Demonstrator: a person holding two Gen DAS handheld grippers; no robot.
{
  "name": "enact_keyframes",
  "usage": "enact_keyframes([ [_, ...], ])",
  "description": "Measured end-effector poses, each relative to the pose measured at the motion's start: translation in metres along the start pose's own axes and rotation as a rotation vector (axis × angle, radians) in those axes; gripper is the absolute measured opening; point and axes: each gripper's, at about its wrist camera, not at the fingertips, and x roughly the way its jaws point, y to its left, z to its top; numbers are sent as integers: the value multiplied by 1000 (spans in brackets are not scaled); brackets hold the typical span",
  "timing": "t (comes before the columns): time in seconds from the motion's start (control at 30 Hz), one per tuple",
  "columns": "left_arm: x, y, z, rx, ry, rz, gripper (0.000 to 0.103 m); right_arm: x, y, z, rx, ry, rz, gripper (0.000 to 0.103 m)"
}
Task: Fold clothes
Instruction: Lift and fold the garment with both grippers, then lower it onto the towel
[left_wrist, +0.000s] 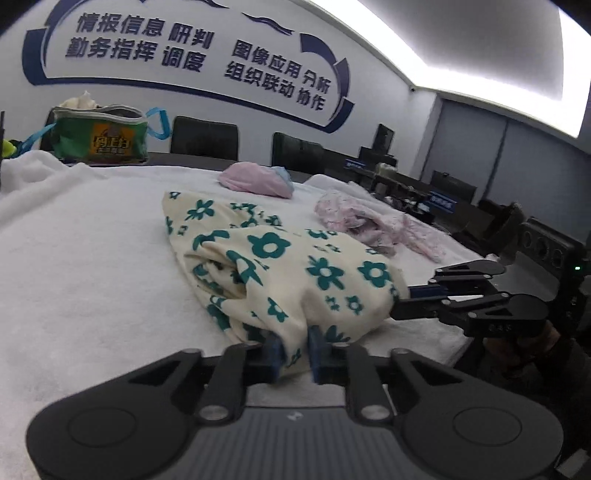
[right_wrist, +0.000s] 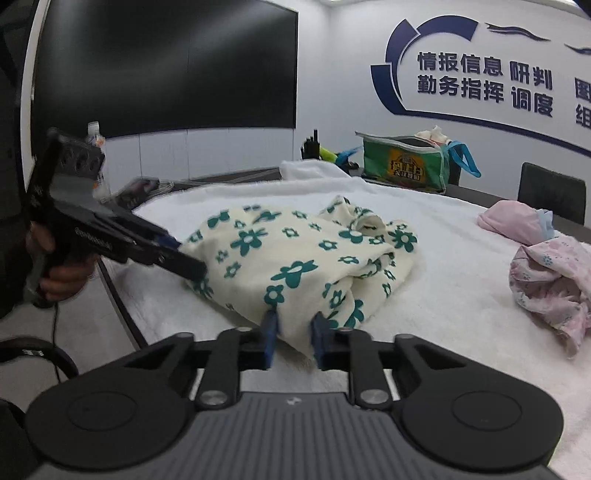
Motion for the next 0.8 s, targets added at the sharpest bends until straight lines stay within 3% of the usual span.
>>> enact_keyframes([
  [0.2,-28,-5,0,-10,-21,-72,4,-27,-4,4,37,-38,87,0],
  [0.33,-51,-11,0,36,-59,-134,4,-51,4,13,28,-90,141,0],
  [0.43,-49,-11,-1,67,-71,-49,12,-50,6,14,3,-80,67,1],
  [0.47,-49,-8,1,42,-85,-28,23,-46,3,14,11,-69,44,7],
  [0.5,-49,-3,4,-2,-97,-10,43,-42,-2,13,29,-54,24,19],
  [0.53,-49,1,8,-40,-105,4,50,-38,-5,14,43,-49,1,26],
  [0.57,-45,4,13,-62,-104,10,53,-33,-6,17,43,-52,-35,38],
  [0.6,-40,6,19,-78,-103,17,53,-28,-7,21,40,-57,-76,40],
  [0.7,-15,5,35,-99,-105,112,53,-7,-13,34,78,-58,-196,40],
  [0.8,5,12,42,-190,-84,194,51,10,-27,43,206,-70,-211,41],
])
